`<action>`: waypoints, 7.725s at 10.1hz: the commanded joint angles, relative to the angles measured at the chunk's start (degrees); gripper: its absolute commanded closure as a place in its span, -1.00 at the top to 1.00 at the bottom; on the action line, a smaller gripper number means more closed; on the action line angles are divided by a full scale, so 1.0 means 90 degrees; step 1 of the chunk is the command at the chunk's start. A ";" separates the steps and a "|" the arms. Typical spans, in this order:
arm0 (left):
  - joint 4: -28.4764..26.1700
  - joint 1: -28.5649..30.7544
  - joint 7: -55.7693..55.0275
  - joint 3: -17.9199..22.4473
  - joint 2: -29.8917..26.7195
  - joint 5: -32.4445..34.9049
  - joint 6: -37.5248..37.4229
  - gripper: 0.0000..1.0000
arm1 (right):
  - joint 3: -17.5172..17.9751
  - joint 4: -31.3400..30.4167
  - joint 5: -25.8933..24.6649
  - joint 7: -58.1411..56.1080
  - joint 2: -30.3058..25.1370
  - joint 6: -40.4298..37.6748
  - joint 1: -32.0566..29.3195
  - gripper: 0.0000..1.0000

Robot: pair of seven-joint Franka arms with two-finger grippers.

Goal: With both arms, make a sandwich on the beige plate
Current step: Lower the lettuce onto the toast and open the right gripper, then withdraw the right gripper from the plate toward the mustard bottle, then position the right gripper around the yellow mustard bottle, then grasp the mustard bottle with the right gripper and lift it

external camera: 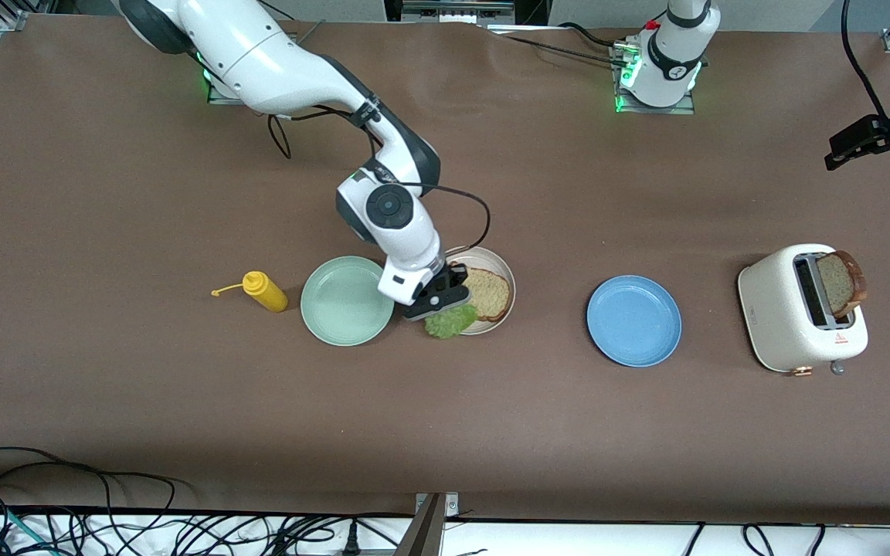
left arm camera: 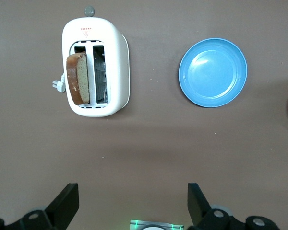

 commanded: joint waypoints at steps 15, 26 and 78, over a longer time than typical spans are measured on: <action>0.0184 0.0047 -0.0058 -0.0005 0.0075 0.0118 -0.0159 1.00 | -0.0064 0.0370 -0.0397 -0.0111 -0.0054 0.0350 -0.0116 1.00; 0.0184 0.0047 -0.0058 -0.0005 0.0075 0.0118 -0.0169 1.00 | -0.0142 0.0292 0.0579 -0.3202 -0.2476 -0.4261 -0.3034 1.00; 0.0184 0.0310 -0.0058 -0.0024 0.0144 -0.0116 -0.0179 1.00 | 0.0044 -0.2911 0.9681 -1.7885 0.0140 -0.3736 -0.5742 -0.75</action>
